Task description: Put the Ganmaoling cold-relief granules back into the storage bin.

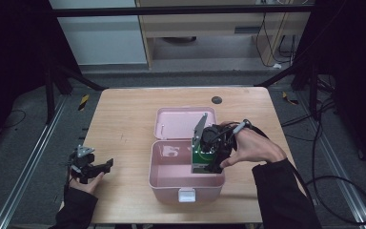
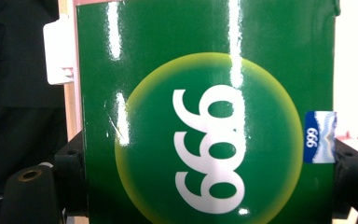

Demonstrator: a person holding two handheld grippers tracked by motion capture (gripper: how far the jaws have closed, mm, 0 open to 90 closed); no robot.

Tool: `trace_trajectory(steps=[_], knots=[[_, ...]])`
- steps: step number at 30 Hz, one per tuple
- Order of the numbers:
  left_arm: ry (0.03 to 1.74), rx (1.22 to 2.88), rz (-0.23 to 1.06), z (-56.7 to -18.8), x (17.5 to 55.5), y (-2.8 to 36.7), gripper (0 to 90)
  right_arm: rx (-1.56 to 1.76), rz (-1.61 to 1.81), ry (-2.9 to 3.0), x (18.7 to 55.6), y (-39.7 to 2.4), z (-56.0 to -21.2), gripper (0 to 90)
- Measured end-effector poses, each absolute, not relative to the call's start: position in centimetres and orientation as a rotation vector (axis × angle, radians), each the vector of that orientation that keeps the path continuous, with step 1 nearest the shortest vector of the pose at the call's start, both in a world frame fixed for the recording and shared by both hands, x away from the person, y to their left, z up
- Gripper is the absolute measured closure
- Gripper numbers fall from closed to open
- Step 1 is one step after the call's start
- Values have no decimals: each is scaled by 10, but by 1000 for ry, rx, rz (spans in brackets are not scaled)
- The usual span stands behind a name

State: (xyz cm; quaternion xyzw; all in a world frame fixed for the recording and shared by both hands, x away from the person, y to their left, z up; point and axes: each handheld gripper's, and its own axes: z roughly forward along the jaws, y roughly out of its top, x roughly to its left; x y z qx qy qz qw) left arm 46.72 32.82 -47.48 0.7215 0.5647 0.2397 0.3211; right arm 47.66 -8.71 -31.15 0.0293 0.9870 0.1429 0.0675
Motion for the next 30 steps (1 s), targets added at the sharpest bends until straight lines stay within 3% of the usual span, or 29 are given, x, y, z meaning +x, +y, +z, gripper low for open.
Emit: trace_trajectory(steps=[30], knots=[[1480,1899,633,-474,467,328,210,61,364,3021,479,-85,-350,156]])
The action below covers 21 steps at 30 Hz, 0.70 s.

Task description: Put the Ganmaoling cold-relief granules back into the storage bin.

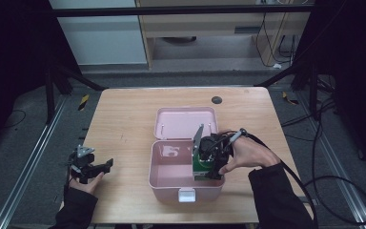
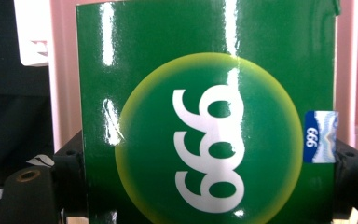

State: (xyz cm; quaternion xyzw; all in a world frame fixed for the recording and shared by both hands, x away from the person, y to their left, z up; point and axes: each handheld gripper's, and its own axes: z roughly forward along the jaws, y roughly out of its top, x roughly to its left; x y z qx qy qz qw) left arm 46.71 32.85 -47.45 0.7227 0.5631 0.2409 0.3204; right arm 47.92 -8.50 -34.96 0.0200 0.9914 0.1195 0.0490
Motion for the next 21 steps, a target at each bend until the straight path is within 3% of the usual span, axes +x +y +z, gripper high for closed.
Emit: trace_trajectory(steps=[11,21], knots=[[1482,1899,630,-475,467,329,210,66,327,3006,481,-83,-368,104],[1480,1901,629,-475,468,329,210,131,510,2922,477,-98,-340,101]])
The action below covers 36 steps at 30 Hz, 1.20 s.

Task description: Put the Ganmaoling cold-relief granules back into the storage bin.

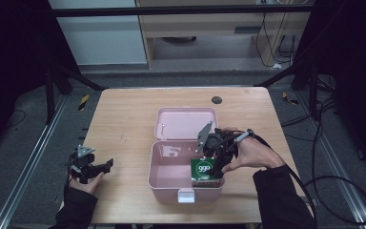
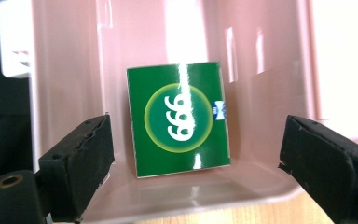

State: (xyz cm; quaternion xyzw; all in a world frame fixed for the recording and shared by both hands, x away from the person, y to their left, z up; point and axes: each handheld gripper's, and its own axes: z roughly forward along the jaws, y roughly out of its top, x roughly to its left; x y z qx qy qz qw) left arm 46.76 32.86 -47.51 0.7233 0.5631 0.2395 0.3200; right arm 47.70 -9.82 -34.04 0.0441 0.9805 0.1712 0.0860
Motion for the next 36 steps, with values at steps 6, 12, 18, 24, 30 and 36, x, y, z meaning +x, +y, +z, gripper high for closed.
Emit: trace_trajectory(steps=[6,12,18,24,30,36], knots=[[1480,1902,626,-475,468,329,210,245,624,2796,476,-120,-318,140],[1481,1902,621,-475,468,328,219,356,716,2685,475,-141,-308,174],[1473,1908,619,-475,467,328,247,500,809,2531,474,-171,-309,222],[1466,1919,609,-475,467,327,286,755,911,2358,474,-202,-335,223],[1465,1920,610,-475,467,327,318,982,976,2212,471,-225,-366,207],[1468,1920,616,-475,467,327,335,1238,1047,2021,468,-252,-412,167]])
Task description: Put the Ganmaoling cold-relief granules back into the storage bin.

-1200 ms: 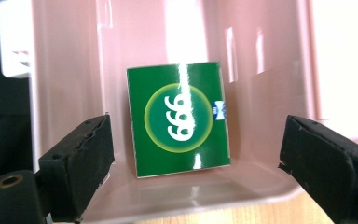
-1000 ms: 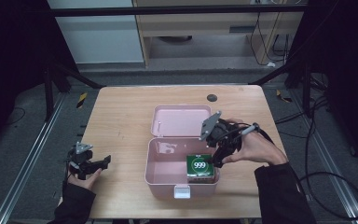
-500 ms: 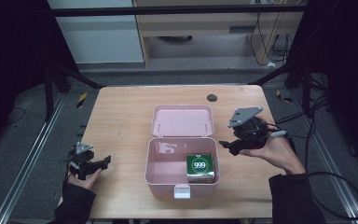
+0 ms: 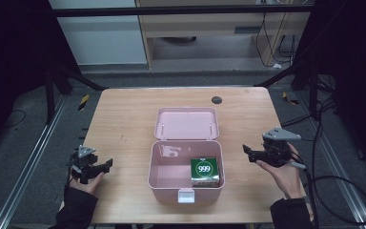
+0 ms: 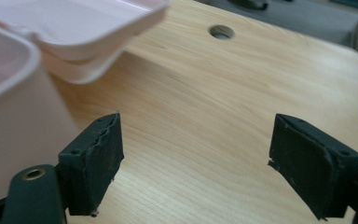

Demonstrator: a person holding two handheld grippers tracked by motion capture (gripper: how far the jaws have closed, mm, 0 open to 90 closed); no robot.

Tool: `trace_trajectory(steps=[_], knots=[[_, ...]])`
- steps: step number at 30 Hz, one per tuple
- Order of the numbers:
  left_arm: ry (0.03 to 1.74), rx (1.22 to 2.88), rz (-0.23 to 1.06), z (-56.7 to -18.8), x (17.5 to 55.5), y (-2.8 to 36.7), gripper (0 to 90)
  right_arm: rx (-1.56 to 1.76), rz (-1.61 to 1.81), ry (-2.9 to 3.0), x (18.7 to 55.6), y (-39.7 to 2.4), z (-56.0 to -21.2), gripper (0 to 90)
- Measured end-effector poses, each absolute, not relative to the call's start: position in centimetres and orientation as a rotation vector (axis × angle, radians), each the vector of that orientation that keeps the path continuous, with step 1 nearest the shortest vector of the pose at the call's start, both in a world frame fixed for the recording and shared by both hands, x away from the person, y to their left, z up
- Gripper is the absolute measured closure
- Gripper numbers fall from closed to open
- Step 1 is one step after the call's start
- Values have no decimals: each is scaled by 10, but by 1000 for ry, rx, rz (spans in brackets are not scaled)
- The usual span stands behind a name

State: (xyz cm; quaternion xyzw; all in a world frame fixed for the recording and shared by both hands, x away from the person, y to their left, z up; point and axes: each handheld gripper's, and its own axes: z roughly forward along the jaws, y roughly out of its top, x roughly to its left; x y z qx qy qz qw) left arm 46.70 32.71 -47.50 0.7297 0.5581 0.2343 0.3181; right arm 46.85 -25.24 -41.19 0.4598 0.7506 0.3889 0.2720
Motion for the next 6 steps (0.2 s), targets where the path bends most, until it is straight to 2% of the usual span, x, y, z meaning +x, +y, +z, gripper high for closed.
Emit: trace_trajectory(steps=[6], knots=[[1473,1912,632,-475,467,328,304,1384,996,1925,469,-270,-440,112]])
